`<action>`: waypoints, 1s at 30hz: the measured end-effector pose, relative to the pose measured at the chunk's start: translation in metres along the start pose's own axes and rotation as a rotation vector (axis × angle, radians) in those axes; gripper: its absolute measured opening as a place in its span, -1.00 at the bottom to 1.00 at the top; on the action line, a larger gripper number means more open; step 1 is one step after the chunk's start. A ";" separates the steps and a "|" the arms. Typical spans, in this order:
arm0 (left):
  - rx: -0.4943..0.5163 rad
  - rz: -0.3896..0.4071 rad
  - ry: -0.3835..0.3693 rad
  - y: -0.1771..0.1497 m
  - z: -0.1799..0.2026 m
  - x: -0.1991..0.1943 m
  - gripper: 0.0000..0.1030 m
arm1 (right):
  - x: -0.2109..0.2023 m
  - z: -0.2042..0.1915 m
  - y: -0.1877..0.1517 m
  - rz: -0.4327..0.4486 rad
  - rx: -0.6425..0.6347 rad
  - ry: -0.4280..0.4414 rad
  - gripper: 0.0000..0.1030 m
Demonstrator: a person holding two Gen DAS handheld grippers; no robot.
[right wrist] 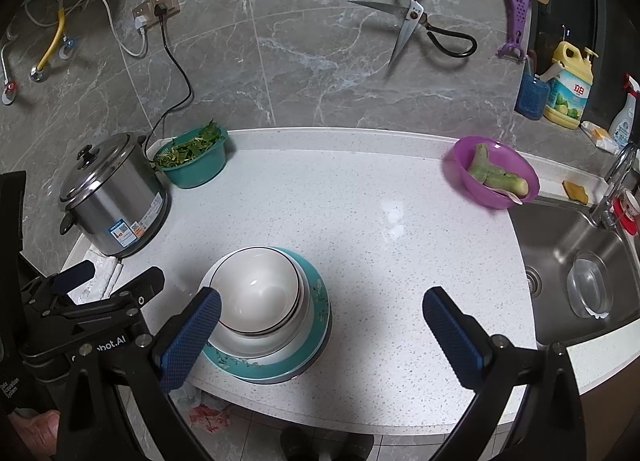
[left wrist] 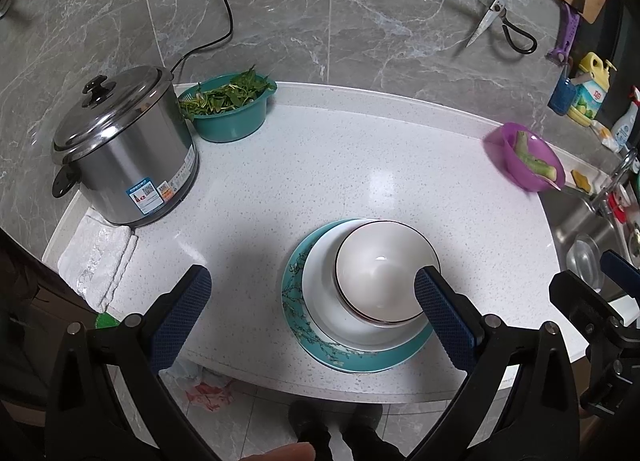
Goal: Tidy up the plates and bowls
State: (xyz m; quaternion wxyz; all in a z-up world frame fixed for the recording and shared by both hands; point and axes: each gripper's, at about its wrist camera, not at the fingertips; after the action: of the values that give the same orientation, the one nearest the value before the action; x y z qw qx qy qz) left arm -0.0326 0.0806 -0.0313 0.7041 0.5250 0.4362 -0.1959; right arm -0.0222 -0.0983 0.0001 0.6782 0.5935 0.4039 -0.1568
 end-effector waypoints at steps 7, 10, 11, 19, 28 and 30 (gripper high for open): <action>0.002 -0.004 -0.003 0.000 -0.001 0.003 1.00 | 0.001 -0.001 0.001 -0.003 -0.001 0.000 1.00; 0.002 -0.004 -0.002 0.000 0.000 0.003 1.00 | 0.001 -0.001 0.001 -0.004 0.000 0.002 1.00; 0.002 -0.004 -0.002 0.000 0.000 0.003 1.00 | 0.001 -0.001 0.001 -0.004 -0.001 0.002 1.00; 0.005 -0.008 -0.004 0.002 0.000 0.005 1.00 | 0.002 -0.002 0.001 -0.006 -0.001 0.001 1.00; 0.006 -0.008 0.000 0.003 0.000 0.008 1.00 | 0.002 -0.002 0.001 -0.007 -0.001 0.000 1.00; 0.006 -0.008 -0.001 0.003 0.000 0.008 1.00 | 0.002 -0.002 0.001 -0.007 -0.001 0.000 1.00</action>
State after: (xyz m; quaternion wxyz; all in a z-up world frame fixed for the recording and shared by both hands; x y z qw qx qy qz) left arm -0.0264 0.0828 -0.0360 0.7020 0.5252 0.4373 -0.2003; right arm -0.0210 -0.0957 -0.0009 0.6779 0.5918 0.4062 -0.1589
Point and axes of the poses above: each gripper's, at about its wrist camera, not at the fingertips, and x roughly the way its jaws point, z to its right, y to its top, and after that the axes turned 5 degrees about -x, right-handed
